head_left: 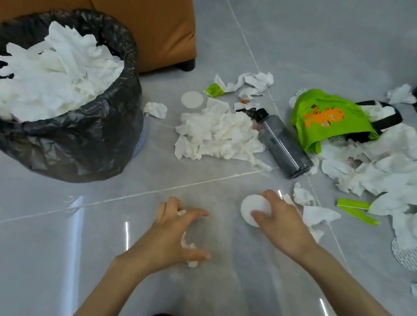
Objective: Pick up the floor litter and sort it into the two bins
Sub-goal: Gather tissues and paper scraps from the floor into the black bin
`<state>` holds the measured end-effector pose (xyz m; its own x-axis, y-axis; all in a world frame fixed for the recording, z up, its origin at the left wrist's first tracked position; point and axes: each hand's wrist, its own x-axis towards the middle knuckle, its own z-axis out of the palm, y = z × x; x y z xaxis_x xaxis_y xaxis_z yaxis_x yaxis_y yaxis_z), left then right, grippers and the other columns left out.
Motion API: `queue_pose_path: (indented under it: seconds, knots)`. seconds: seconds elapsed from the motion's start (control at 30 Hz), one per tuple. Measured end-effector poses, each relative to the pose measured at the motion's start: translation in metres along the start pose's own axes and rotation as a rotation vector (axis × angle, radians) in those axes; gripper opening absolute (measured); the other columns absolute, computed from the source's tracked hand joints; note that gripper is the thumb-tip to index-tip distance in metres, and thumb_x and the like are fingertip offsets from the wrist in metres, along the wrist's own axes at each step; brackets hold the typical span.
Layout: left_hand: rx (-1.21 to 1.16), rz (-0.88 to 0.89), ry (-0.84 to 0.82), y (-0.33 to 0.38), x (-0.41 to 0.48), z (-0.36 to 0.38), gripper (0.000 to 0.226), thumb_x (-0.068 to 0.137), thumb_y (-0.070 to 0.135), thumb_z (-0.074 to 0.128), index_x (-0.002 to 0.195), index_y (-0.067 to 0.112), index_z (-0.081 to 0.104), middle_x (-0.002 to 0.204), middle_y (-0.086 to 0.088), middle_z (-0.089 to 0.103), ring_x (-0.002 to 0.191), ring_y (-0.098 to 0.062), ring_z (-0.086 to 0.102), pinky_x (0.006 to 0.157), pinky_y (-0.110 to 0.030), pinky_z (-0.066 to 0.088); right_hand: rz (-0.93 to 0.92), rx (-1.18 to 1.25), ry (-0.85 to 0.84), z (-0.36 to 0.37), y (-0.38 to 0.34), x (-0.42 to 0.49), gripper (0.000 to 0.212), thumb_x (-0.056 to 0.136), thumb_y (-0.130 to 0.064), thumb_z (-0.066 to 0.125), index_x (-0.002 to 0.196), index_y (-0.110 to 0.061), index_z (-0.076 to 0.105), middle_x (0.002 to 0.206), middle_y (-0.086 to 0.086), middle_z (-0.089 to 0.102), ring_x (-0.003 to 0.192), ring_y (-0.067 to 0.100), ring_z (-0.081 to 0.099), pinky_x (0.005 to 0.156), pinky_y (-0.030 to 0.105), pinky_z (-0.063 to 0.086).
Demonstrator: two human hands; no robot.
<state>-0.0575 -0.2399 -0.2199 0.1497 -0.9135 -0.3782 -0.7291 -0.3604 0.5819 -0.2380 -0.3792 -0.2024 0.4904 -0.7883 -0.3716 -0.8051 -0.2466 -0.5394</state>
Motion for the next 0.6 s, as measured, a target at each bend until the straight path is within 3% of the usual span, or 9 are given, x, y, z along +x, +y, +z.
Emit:
queue_pose_path:
  seconds: [0.1, 0.27, 0.37, 0.5, 0.6]
  knots:
    - [0.081, 0.015, -0.057, -0.006, -0.012, 0.013, 0.076, 0.060, 0.048, 0.080, 0.123, 0.049, 0.039, 0.110, 0.011, 0.018, 0.104, -0.005, 0.018, 0.089, -0.016, 0.024, 0.020, 0.093, 0.086, -0.010, 0.000, -0.005, 0.027, 0.089, -0.017, 0.057, 0.115, -0.008, 0.055, 0.104, 0.012, 0.057, 0.099, 0.027, 0.052, 0.073, 0.025, 0.030]
    - [0.036, 0.045, 0.058, -0.007, -0.006, 0.026, 0.025, 0.084, 0.034, 0.065, 0.106, 0.028, 0.055, 0.101, 0.010, 0.035, 0.097, -0.007, 0.033, 0.072, -0.008, 0.029, 0.169, -0.107, 0.148, -0.010, 0.023, -0.014, 0.035, 0.088, -0.025, 0.056, 0.122, -0.013, 0.056, 0.127, 0.014, 0.041, 0.120, 0.034, 0.033, 0.100, 0.038, 0.030]
    - [0.070, 0.080, 0.059, -0.004, 0.002, 0.025, 0.014, 0.089, 0.029, 0.060, 0.101, 0.024, 0.054, 0.094, 0.012, 0.039, 0.092, -0.008, 0.037, 0.068, -0.011, 0.030, 0.278, -0.188, 0.093, -0.004, 0.038, -0.022, 0.039, 0.090, -0.028, 0.054, 0.127, -0.015, 0.052, 0.135, 0.011, 0.032, 0.125, 0.035, 0.026, 0.101, 0.043, 0.032]
    - [0.026, 0.072, 0.059, 0.005, 0.009, 0.024, 0.013, 0.090, 0.031, 0.057, 0.098, 0.023, 0.051, 0.093, 0.010, 0.044, 0.089, -0.009, 0.042, 0.066, -0.010, 0.033, 0.281, -0.264, 0.026, 0.012, 0.051, -0.032, 0.035, 0.089, -0.027, 0.054, 0.122, -0.015, 0.052, 0.136, 0.011, 0.028, 0.124, 0.036, 0.028, 0.096, 0.041, 0.036]
    - [-0.022, 0.026, 0.064, 0.016, 0.013, 0.020, 0.012, 0.091, 0.030, 0.057, 0.094, 0.026, 0.046, 0.097, 0.008, 0.051, 0.085, -0.012, 0.049, 0.068, -0.018, 0.039, 0.225, -0.263, 0.063, 0.016, 0.053, -0.035, 0.032, 0.090, -0.022, 0.054, 0.119, -0.009, 0.054, 0.132, 0.014, 0.032, 0.119, 0.036, 0.035, 0.097, 0.033, 0.033]
